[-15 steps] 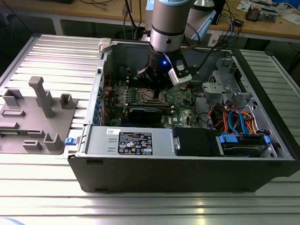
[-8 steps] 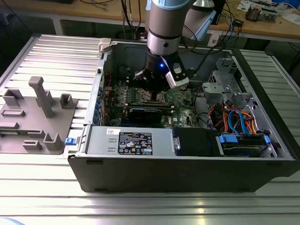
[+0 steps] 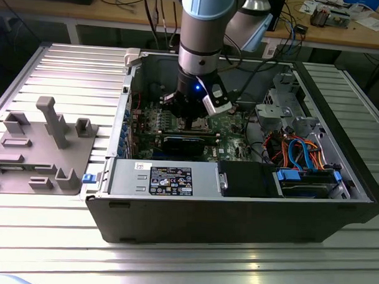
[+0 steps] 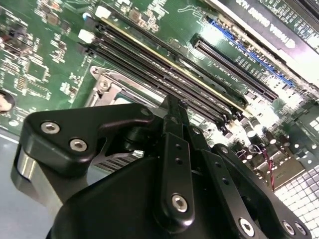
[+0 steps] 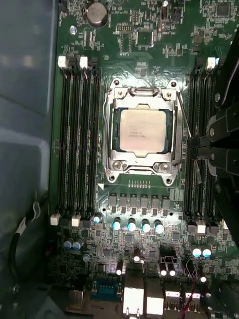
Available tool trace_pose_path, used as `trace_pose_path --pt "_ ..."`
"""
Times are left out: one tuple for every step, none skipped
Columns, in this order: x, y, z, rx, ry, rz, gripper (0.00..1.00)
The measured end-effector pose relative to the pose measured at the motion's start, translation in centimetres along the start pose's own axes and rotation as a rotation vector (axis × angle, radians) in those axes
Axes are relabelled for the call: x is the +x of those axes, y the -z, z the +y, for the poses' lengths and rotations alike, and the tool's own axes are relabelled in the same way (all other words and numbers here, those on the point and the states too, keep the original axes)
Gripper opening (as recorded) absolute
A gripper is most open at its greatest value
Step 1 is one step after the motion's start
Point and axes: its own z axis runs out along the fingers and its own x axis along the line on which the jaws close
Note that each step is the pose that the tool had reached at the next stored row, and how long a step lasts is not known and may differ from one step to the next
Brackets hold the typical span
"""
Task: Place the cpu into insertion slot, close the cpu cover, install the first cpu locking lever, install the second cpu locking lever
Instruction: 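Install the second cpu locking lever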
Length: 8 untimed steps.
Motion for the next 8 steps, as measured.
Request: trace_pose_path --pt "0.10 -0.08 -0.04 -0.0018 0.004 0.0004 0.11" --pt "0.17 -0.14 -0.11 -0.0031 0.007 0.0008 0.11" --pt "0.30 -0.24 -0.26 -0.0080 0.011 0.0011 0.11" --pt "0.37 -0.28 -0.34 -0.0121 0.014 0.0013 0.11" --pt "0.42 -0.30 -0.39 -0.0147 0.015 0.0015 0.11" --pt "0.49 -0.35 -0.47 -0.0182 0.017 0.0017 0.11" --pt "0.55 -0.37 -0.52 -0.0204 0.019 0.0018 0.11" --pt "0.62 -0.40 -0.62 -0.0234 0.021 0.0021 0.11"
